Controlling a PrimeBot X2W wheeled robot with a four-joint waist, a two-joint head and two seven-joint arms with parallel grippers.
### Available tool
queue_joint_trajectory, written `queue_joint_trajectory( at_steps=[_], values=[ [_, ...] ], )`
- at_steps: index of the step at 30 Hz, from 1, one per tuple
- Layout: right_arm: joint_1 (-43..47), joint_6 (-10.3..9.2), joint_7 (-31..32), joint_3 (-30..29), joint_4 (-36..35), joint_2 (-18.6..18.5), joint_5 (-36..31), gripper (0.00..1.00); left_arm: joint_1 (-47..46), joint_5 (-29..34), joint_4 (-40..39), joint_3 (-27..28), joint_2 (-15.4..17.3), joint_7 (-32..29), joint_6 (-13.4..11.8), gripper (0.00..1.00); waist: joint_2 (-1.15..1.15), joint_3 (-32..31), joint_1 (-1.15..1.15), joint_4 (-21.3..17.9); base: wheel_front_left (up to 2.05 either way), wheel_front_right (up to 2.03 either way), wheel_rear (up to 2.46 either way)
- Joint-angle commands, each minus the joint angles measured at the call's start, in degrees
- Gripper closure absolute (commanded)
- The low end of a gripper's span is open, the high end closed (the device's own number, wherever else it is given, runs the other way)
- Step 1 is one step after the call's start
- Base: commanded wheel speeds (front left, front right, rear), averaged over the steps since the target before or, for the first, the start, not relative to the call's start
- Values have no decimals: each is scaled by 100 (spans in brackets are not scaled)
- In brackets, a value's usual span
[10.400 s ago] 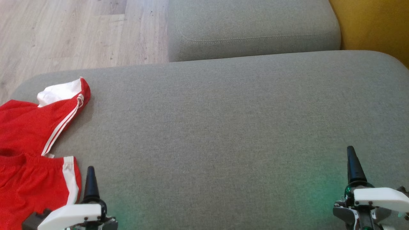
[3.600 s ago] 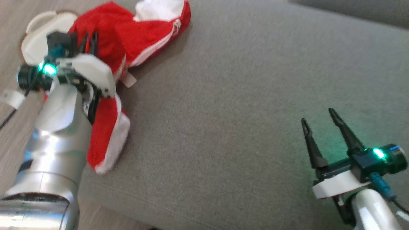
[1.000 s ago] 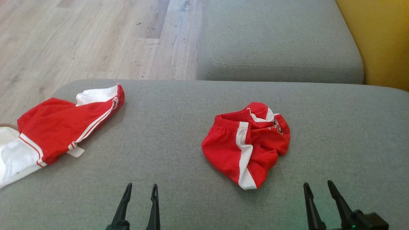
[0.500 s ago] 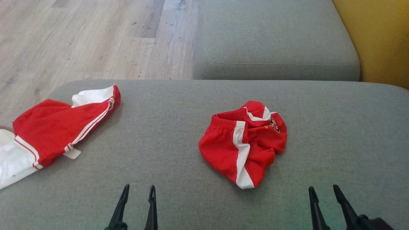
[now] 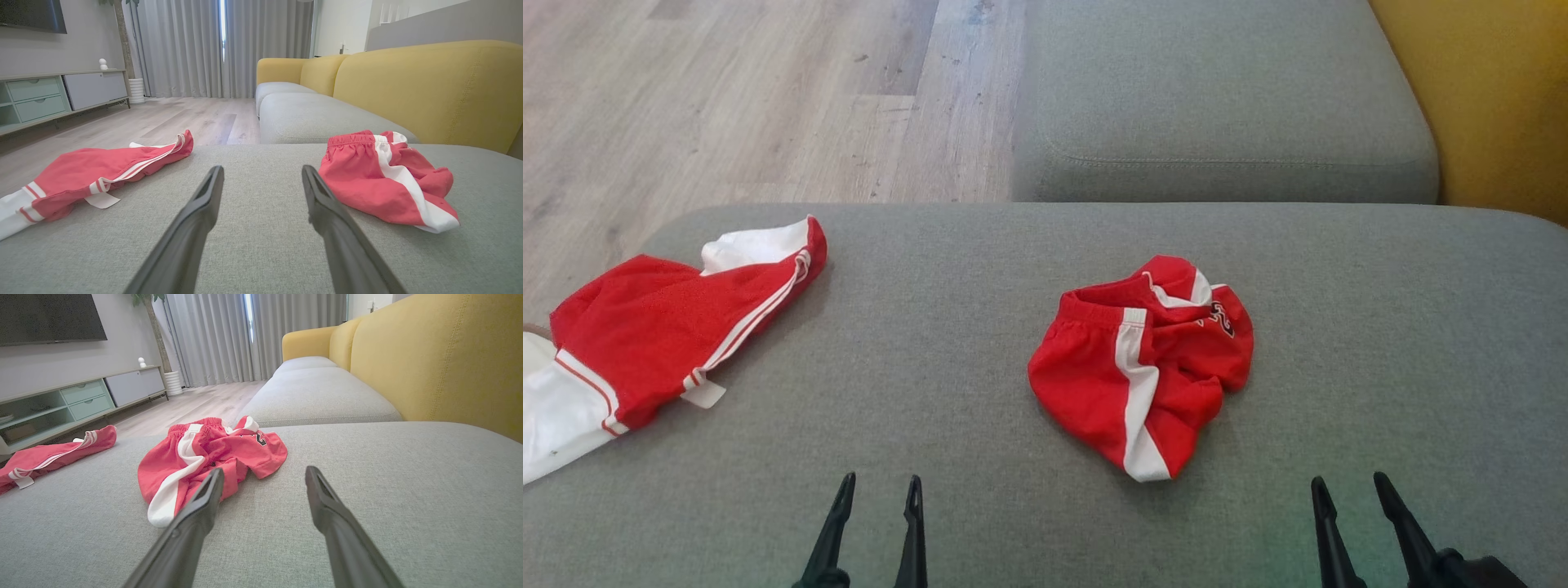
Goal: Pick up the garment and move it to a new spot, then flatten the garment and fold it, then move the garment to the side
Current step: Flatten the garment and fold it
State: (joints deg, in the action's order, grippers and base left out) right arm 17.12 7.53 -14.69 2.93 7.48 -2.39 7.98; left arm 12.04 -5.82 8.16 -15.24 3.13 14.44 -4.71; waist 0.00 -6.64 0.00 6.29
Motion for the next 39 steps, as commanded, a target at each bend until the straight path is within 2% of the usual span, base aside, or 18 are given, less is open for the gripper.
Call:
queue_joint_trajectory(
  at_steps=[1,8,12,15,17,20,24,32,36,39],
  values=[
    [-222,-4,-31,101,-184,-49,-35,0,-251,97,-166,161,-24,56,14,0,0,5,0,-9,0,0,0],
    [-255,-4,-31,154,-197,-49,-83,0,-330,98,-107,86,-24,56,103,0,0,96,0,-99,0,0,0],
    [-292,-4,-31,134,-212,-49,-117,0,-610,-116,186,-9,-7,56,498,0,0,227,0,-184,0,0,0],
    [-340,-4,-31,145,-224,-49,-149,0,-1109,-159,460,-118,143,16,861,0,0,390,0,-229,0,0,0],
    [-406,-4,-31,164,-211,-49,-171,0,-1533,-238,617,-281,262,-199,1060,0,0,516,0,-270,0,0,0],
    [-559,-4,-31,212,-166,-49,-234,0,-2208,-589,814,-572,450,-760,1194,0,0,677,0,-358,0,0,0],
    [-790,-4,-31,283,-144,-49,-289,0,-3192,-1326,808,-1414,884,-1476,1216,0,0,932,0,-505,0,0,0],
    [-1221,-4,-31,451,-128,-82,-353,0,-5187,-3185,825,-3115,1776,-2960,1218,0,0,1401,0,-847,0,0,0],
    [-1410,-4,-31,520,-109,-111,-319,0,-5993,-3822,931,-3763,2071,-3334,1219,0,0,1607,0,-1041,0,0,0],
    [-1502,-4,-31,598,-84,-124,-290,0,-6514,-4075,1035,-4329,2250,-3481,1219,0,0,1725,0,-1176,0,0,0]
  ],
)
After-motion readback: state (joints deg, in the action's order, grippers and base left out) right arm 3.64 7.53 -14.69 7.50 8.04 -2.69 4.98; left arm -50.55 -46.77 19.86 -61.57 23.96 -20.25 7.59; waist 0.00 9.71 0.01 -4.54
